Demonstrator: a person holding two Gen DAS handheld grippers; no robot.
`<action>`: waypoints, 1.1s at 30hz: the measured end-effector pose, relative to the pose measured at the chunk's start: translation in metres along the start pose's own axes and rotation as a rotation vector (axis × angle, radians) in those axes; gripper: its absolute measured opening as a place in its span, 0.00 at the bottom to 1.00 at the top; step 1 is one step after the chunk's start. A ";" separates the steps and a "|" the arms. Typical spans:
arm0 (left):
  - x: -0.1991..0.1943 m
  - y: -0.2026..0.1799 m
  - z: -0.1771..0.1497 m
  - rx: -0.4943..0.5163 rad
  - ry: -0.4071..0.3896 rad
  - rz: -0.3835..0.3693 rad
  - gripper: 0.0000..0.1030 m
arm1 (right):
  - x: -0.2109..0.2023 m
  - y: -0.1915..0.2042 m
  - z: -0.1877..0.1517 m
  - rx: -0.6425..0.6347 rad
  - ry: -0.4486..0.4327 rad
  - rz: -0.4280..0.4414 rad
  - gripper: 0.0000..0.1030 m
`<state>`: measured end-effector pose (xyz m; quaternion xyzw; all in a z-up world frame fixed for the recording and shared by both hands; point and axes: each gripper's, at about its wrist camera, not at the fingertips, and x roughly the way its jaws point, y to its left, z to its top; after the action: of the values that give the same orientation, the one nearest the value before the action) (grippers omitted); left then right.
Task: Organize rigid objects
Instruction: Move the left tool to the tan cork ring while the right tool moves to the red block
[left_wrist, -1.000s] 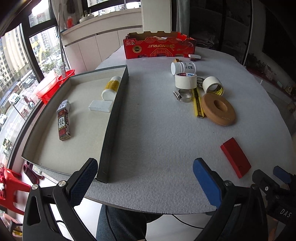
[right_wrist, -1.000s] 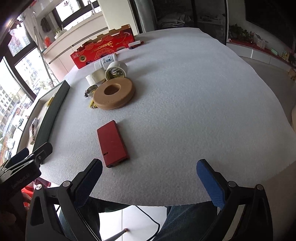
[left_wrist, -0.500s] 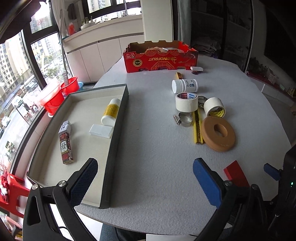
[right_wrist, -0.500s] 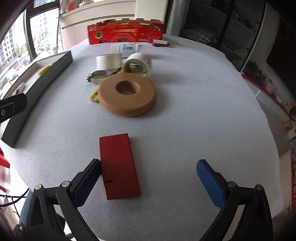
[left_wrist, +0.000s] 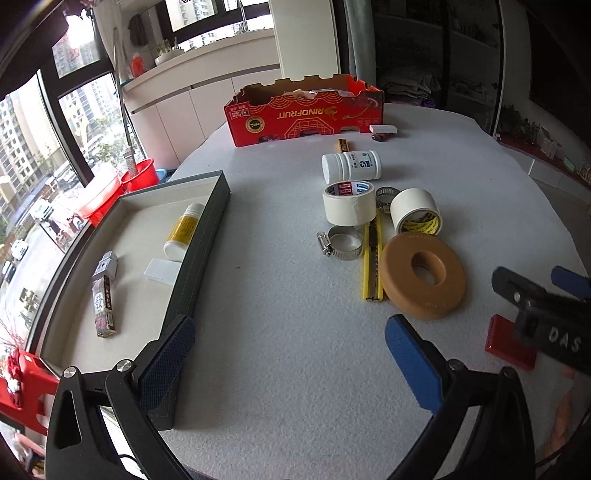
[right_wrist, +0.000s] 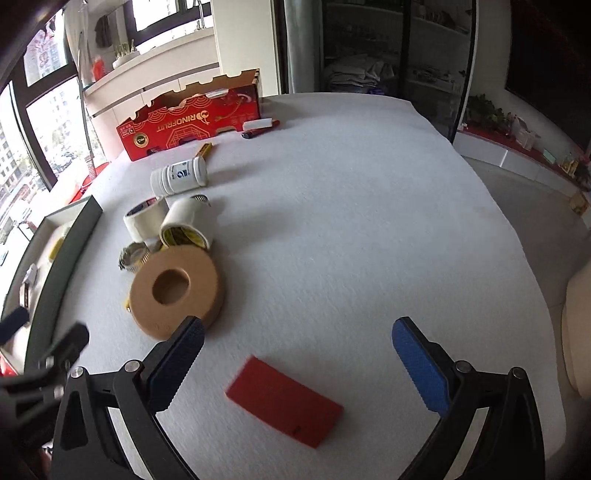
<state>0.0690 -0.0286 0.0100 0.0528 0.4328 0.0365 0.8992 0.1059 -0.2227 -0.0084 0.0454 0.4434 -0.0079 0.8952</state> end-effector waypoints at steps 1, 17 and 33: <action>0.000 0.005 -0.003 -0.008 0.010 0.006 1.00 | 0.009 0.008 0.010 -0.014 0.014 0.023 0.99; -0.005 0.042 -0.019 -0.110 0.033 0.004 1.00 | -0.005 0.076 -0.032 -0.451 0.078 0.001 0.99; 0.009 -0.084 -0.024 0.219 0.069 -0.127 1.00 | -0.028 -0.069 -0.067 0.213 0.194 0.029 0.99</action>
<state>0.0580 -0.1094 -0.0225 0.1220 0.4672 -0.0662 0.8732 0.0318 -0.2864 -0.0317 0.1470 0.5240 -0.0374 0.8381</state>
